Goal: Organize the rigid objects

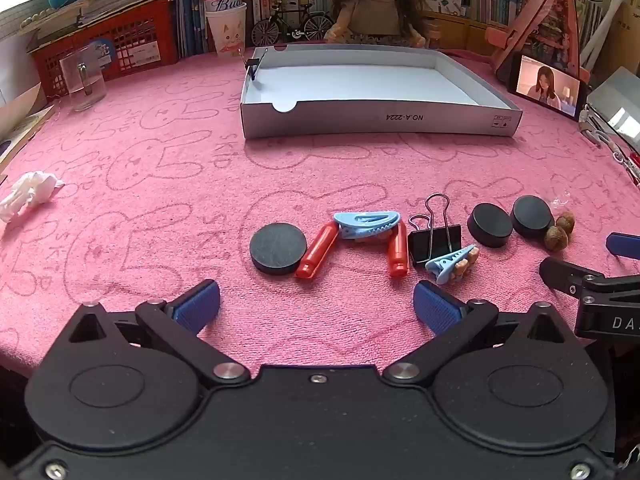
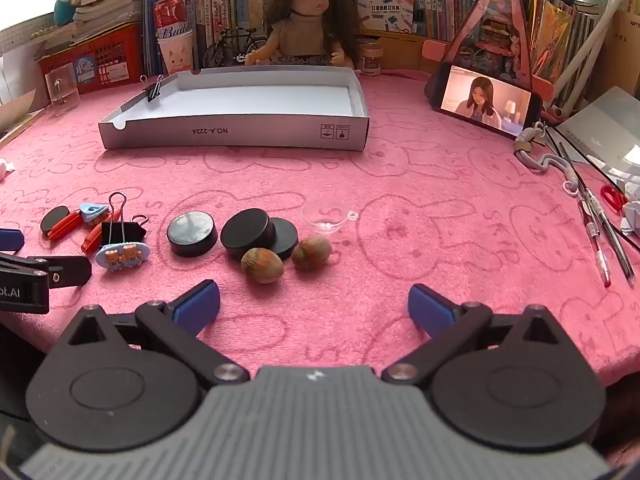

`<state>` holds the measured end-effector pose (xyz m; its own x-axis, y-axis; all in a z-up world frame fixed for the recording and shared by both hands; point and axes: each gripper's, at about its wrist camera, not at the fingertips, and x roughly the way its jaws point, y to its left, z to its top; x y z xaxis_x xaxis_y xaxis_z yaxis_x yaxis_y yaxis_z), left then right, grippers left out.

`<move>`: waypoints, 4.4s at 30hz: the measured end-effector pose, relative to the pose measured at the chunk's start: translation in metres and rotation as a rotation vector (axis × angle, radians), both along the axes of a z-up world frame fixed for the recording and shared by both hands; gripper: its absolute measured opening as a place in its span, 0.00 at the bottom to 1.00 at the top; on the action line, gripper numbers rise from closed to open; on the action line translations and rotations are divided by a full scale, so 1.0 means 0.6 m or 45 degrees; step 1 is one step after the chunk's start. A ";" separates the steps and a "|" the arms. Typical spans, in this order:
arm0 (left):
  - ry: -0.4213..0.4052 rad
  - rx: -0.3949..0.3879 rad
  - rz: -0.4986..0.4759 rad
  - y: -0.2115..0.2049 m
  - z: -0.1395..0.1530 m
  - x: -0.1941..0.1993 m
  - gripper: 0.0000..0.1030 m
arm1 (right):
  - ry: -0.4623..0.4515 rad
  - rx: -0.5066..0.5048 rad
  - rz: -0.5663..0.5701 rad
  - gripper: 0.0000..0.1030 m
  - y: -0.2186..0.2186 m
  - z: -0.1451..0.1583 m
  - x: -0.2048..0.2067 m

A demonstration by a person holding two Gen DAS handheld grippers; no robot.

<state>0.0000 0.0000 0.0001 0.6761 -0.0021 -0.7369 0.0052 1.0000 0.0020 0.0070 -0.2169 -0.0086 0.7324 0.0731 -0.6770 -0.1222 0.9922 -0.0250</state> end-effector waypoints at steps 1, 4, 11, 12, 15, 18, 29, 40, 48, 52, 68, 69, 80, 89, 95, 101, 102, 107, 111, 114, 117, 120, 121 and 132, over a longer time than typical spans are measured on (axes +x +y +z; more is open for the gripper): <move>0.001 -0.002 0.000 0.000 0.000 0.000 1.00 | 0.004 0.006 -0.002 1.00 0.000 0.000 0.000; -0.004 0.002 0.000 0.000 0.000 0.000 1.00 | 0.005 0.007 -0.002 1.00 0.000 0.000 0.000; -0.003 0.002 0.000 0.000 0.000 0.000 1.00 | 0.005 0.005 -0.002 1.00 0.001 0.000 0.000; -0.003 0.002 0.000 0.000 0.000 0.000 1.00 | 0.005 0.005 -0.002 1.00 0.001 0.000 0.000; -0.002 0.002 0.000 0.000 0.000 0.000 1.00 | 0.006 0.005 -0.002 1.00 0.001 0.000 0.000; -0.003 0.002 0.000 0.000 0.000 0.000 1.00 | 0.006 0.005 -0.001 1.00 0.001 0.000 0.000; -0.004 0.002 0.000 0.000 0.000 0.000 1.00 | 0.009 0.004 -0.003 1.00 0.001 0.001 0.001; -0.004 0.002 0.000 0.000 0.000 0.000 1.00 | 0.010 0.004 -0.003 1.00 0.001 0.000 0.001; -0.005 0.002 0.000 0.000 0.000 0.000 1.00 | 0.010 0.003 -0.003 1.00 0.001 0.000 0.000; -0.005 0.002 0.000 0.000 0.000 0.000 1.00 | 0.010 0.003 -0.003 1.00 0.001 0.000 0.000; -0.006 0.002 0.000 0.000 0.000 0.000 1.00 | 0.010 0.003 -0.003 1.00 0.001 0.000 0.000; -0.006 0.002 0.000 0.000 0.000 0.000 1.00 | 0.010 0.003 -0.003 1.00 0.001 0.000 0.000; -0.021 0.007 -0.015 0.001 -0.001 -0.002 1.00 | 0.004 0.004 0.003 1.00 0.003 0.002 -0.002; -0.058 0.003 -0.023 0.005 -0.001 -0.014 0.98 | -0.011 0.013 0.002 1.00 0.002 -0.001 -0.003; -0.103 -0.010 0.016 0.024 0.012 -0.016 0.69 | -0.085 0.106 0.012 0.88 -0.009 0.007 -0.013; -0.146 -0.046 0.021 0.041 0.022 -0.015 0.44 | -0.154 0.099 0.101 0.71 0.006 0.016 -0.024; -0.152 -0.047 0.028 0.043 0.023 -0.014 0.40 | -0.150 0.100 0.113 0.69 0.009 0.016 -0.024; -0.195 -0.045 0.060 0.053 0.028 -0.017 0.34 | -0.130 0.102 0.136 0.42 0.016 0.013 -0.025; -0.200 -0.047 0.069 0.059 0.027 -0.016 0.30 | -0.127 0.097 0.158 0.39 0.019 0.013 -0.027; -0.181 -0.041 0.067 0.060 0.021 -0.014 0.30 | -0.117 0.099 0.159 0.38 0.019 0.011 -0.025; -0.172 -0.050 0.041 0.055 0.017 -0.013 0.30 | -0.113 0.101 0.150 0.38 0.018 0.009 -0.023; -0.165 -0.040 0.037 0.049 0.012 -0.008 0.32 | -0.110 0.099 0.142 0.38 0.017 0.009 -0.020; -0.162 -0.036 0.037 0.048 0.010 -0.006 0.33 | -0.112 0.098 0.138 0.38 0.016 0.009 -0.020; -0.183 -0.001 0.052 0.043 0.003 0.011 0.40 | -0.109 0.099 0.155 0.36 0.017 0.007 -0.013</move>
<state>0.0065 0.0259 0.0017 0.7741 0.0272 -0.6325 -0.0361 0.9993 -0.0012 -0.0009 -0.2065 -0.0042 0.7695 0.2146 -0.6015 -0.2423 0.9695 0.0359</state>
